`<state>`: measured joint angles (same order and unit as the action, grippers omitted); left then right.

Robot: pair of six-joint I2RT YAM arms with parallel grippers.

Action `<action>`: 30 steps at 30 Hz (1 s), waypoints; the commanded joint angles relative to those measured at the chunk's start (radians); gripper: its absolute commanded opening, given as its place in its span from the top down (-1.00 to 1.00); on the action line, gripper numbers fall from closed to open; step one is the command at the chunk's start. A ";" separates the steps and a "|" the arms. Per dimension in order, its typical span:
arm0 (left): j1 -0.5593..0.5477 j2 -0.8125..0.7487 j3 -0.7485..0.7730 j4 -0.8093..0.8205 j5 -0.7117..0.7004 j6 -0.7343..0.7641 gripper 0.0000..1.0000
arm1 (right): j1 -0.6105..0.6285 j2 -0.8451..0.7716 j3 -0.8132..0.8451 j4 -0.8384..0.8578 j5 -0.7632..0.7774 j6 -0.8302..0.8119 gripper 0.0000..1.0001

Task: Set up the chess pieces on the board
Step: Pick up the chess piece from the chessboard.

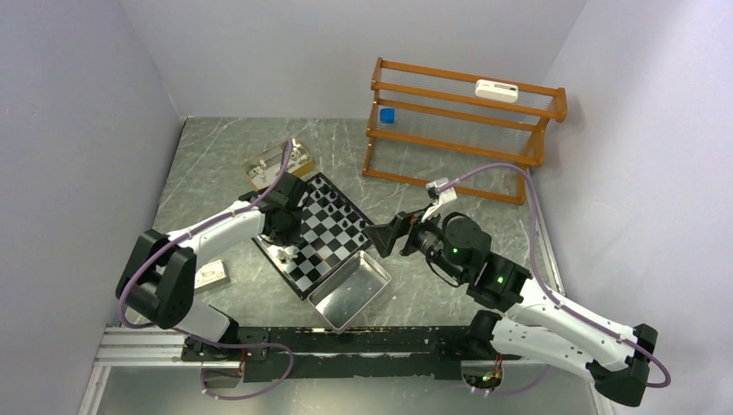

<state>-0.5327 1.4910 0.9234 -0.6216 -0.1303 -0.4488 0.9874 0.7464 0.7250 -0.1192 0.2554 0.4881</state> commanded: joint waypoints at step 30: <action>-0.080 0.134 0.068 -0.090 0.133 0.138 0.41 | -0.001 -0.023 -0.031 0.016 0.006 0.017 -0.96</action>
<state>-0.5888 1.6089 0.9722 -0.6880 -0.0128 -0.3027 0.9874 0.7311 0.7002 -0.1184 0.2523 0.4957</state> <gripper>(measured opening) 0.295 0.984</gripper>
